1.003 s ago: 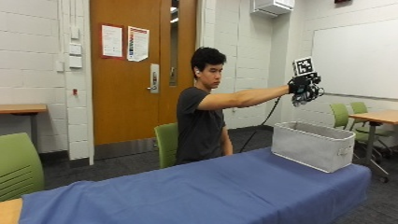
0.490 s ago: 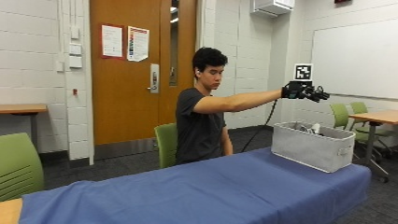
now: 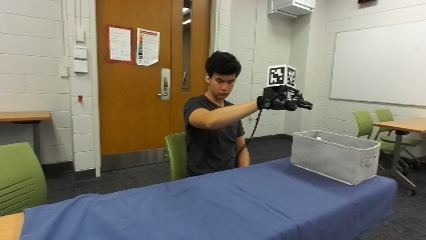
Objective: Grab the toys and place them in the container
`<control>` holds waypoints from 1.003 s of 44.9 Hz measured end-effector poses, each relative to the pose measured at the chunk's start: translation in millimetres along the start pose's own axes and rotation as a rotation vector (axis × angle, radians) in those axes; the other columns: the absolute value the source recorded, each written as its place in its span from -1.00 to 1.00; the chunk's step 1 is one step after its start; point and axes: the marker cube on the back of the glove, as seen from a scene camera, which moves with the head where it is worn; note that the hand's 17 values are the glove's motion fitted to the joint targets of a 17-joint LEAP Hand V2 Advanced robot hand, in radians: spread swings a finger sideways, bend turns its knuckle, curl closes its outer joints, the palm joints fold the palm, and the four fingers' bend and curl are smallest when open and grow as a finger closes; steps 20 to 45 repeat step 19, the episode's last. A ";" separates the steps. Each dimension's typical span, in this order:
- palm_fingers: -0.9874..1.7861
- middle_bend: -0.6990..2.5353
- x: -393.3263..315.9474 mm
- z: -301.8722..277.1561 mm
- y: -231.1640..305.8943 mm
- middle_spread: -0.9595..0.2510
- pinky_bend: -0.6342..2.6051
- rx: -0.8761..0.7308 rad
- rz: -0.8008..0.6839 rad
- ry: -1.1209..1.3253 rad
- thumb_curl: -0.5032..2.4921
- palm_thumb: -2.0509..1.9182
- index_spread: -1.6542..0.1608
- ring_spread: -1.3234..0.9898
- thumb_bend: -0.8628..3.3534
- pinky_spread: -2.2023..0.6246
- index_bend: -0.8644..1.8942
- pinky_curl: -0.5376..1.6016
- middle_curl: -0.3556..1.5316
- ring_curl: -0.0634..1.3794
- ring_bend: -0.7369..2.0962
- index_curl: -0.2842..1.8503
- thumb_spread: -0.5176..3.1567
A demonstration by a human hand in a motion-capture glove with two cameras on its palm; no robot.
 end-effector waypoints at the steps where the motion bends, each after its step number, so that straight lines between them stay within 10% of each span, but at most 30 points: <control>1: -0.35 -0.45 10.8 5.1 0.8 0.41 -0.02 0.003 0.074 0.027 -0.49 -0.09 0.44 0.03 -0.67 0.54 -0.26 -0.19 -0.10 -0.49 -0.26 -0.35 -0.21; 45: -0.31 -0.45 64.1 40.8 33.8 0.48 -0.12 0.002 0.214 0.007 -0.57 -0.08 0.45 0.00 -0.66 0.52 -0.25 -0.22 -0.13 -0.49 -0.28 -0.37 -0.23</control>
